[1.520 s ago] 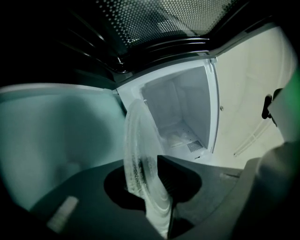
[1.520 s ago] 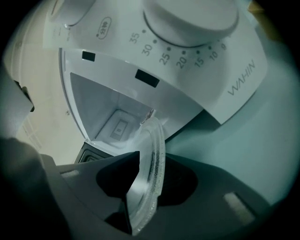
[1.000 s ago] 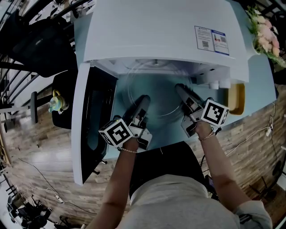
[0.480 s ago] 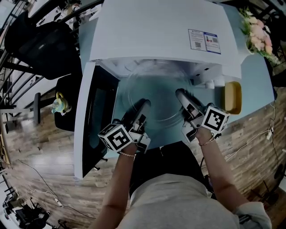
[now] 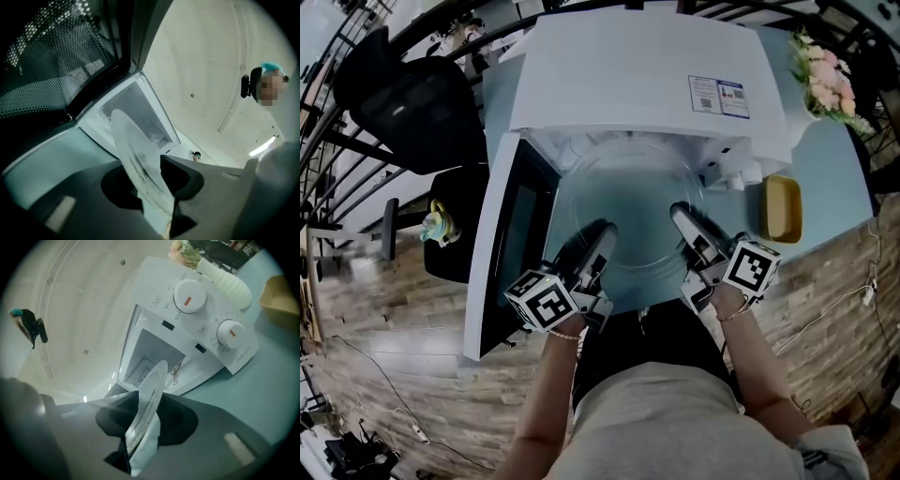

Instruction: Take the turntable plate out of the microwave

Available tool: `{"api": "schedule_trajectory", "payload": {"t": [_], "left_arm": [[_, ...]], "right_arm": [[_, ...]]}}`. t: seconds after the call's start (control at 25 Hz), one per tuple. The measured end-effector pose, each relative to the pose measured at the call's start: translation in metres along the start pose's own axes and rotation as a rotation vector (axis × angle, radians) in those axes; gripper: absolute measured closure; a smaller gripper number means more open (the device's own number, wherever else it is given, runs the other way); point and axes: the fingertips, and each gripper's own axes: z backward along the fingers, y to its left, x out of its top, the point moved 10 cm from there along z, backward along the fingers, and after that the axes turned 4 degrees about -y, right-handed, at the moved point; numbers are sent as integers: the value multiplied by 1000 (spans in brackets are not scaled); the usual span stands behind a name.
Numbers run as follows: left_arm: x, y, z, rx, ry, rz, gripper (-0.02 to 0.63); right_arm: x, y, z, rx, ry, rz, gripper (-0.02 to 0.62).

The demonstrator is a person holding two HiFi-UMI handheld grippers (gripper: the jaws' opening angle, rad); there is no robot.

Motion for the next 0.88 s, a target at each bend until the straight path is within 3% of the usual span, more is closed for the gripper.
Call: {"api": "schedule_trajectory", "payload": {"t": [0.6, 0.88], "left_arm": [[18, -27, 22, -59, -13, -86, 488], [18, -31, 25, -83, -14, -73, 488]], "right_arm": [[2, 39, 9, 61, -3, 66, 445], [4, 46, 14, 70, 9, 106, 445]]}}
